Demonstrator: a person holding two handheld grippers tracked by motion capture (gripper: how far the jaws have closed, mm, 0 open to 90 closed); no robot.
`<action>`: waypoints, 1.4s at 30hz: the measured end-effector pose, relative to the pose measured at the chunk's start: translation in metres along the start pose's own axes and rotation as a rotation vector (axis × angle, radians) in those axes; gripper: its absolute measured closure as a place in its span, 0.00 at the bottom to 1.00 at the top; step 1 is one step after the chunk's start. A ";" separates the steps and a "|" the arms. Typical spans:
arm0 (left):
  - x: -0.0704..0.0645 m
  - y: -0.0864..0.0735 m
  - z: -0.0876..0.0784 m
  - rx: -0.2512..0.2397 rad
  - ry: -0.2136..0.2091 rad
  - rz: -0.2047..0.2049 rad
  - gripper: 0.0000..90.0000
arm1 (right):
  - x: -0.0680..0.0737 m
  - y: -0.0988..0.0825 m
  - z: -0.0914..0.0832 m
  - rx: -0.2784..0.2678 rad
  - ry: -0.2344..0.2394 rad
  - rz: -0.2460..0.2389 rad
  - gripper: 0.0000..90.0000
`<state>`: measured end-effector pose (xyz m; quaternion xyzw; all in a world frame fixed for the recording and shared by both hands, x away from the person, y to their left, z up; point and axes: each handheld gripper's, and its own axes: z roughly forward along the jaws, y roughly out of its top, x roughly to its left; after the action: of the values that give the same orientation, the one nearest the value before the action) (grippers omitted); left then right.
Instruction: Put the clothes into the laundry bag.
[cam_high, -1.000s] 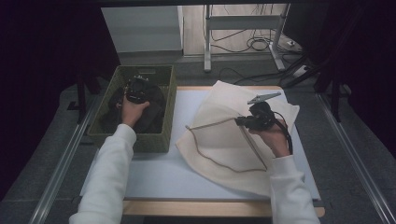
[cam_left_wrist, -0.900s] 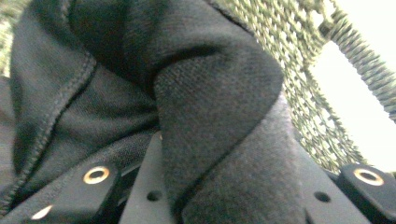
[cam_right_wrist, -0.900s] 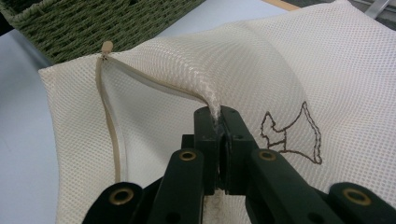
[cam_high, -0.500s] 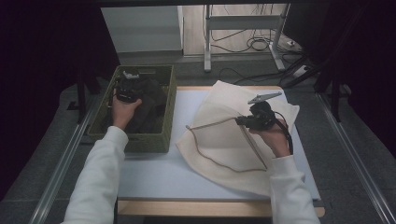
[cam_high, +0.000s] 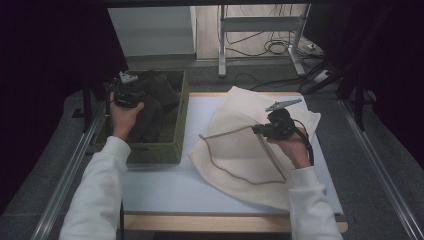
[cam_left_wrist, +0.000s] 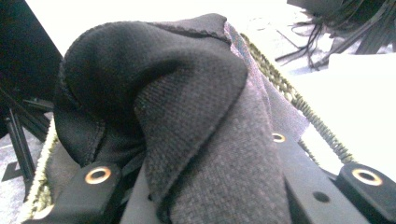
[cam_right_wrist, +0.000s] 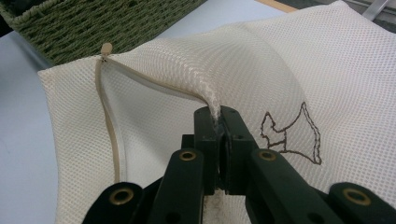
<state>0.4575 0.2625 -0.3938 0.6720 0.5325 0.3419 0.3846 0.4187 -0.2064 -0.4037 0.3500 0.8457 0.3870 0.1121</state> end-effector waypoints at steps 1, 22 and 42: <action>0.001 0.001 -0.002 -0.003 0.002 0.001 0.87 | 0.000 0.000 0.000 0.000 0.000 0.000 0.96; 0.004 0.018 -0.042 -0.122 -0.048 -0.042 0.87 | 0.000 -0.001 0.000 0.001 0.001 0.004 0.96; 0.000 0.029 -0.060 -0.168 -0.086 -0.051 0.87 | 0.000 -0.001 0.000 -0.001 -0.003 0.003 0.96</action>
<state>0.4182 0.2681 -0.3403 0.6377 0.5018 0.3464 0.4707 0.4184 -0.2069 -0.4044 0.3519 0.8448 0.3870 0.1131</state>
